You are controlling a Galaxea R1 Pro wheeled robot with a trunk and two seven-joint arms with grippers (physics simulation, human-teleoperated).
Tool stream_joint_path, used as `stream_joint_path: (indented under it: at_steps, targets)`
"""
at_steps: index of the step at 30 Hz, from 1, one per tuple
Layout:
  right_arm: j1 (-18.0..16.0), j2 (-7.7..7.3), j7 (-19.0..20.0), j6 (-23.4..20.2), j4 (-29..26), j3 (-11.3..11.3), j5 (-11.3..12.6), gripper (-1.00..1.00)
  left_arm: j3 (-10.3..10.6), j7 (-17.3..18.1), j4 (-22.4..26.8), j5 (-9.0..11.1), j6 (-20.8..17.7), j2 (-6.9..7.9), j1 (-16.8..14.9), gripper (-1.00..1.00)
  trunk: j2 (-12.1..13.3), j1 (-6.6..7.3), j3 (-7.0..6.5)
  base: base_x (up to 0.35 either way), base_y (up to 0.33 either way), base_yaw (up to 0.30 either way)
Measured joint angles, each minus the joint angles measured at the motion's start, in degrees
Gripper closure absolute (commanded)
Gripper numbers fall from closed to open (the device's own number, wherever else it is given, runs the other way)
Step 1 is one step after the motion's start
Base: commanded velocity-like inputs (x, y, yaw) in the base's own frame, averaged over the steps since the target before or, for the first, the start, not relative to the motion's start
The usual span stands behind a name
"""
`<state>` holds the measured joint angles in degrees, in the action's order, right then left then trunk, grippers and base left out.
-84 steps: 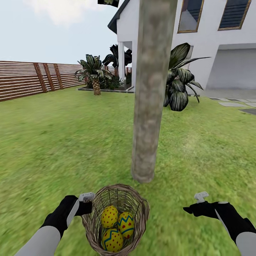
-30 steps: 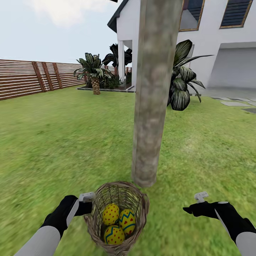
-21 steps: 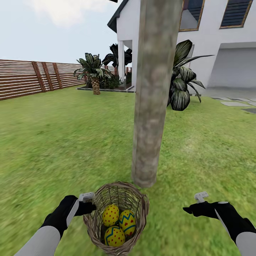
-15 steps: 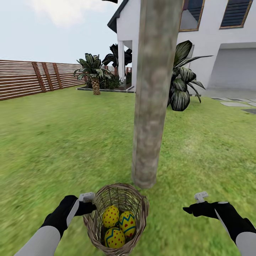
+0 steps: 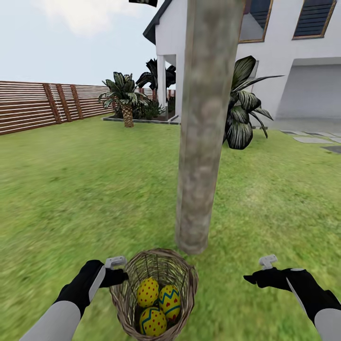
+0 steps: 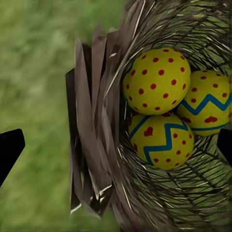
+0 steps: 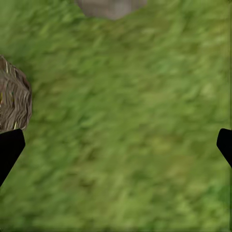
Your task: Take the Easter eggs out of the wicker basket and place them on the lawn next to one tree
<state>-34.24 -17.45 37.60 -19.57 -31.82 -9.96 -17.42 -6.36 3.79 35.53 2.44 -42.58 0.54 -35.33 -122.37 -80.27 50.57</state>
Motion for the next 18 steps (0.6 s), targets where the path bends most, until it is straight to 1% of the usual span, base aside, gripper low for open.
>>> stream_joint_path:
  at_steps: [3,6,9,12,14,16,18]
  targets:
    - [0.0,-0.08,0.3,0.1,1.2,-0.1,0.0,-1.0,0.0,0.0,0.9,0.0,-0.1,0.0,0.0,-1.0,1.2,0.66,-0.54,0.0,0.0,0.0]
    - [0.0,-0.09,0.7,0.0,1.8,-0.3,0.6,-1.0,0.0,0.0,1.2,0.0,-0.2,0.0,0.0,-1.0,2.4,1.32,-1.08,0.0,0.0,0.0]
    - [0.0,-0.05,1.4,-0.3,1.5,-0.2,1.0,-1.0,0.0,0.0,1.4,0.0,-0.2,0.0,0.0,-1.0,3.6,1.98,-1.62,0.0,0.0,0.0]
    - [0.0,-0.31,1.7,-0.4,1.3,-0.4,1.0,-1.0,0.0,0.0,1.5,0.0,-0.2,-0.02,0.0,-1.0,4.8,2.64,-2.15,0.0,0.0,0.0]
    - [0.0,-0.27,2.4,-1.1,-0.5,-0.3,1.0,-1.0,0.0,0.0,2.0,0.1,-0.2,-0.03,0.0,-1.0,5.6,3.08,-2.52,0.0,0.0,0.0]
    - [0.0,-0.16,3.2,-3.7,-3.2,-0.2,1.0,-1.0,-0.1,0.0,2.8,0.1,-0.3,-0.02,0.0,-1.0,6.4,3.52,-2.88,0.0,0.0,0.0]
    - [0.0,-0.03,3.8,-9.3,-7.1,0.2,0.9,-1.0,-0.1,0.0,3.7,0.1,-0.4,-0.01,0.0,-1.0,7.2,3.96,-3.24,0.0,0.0,0.0]
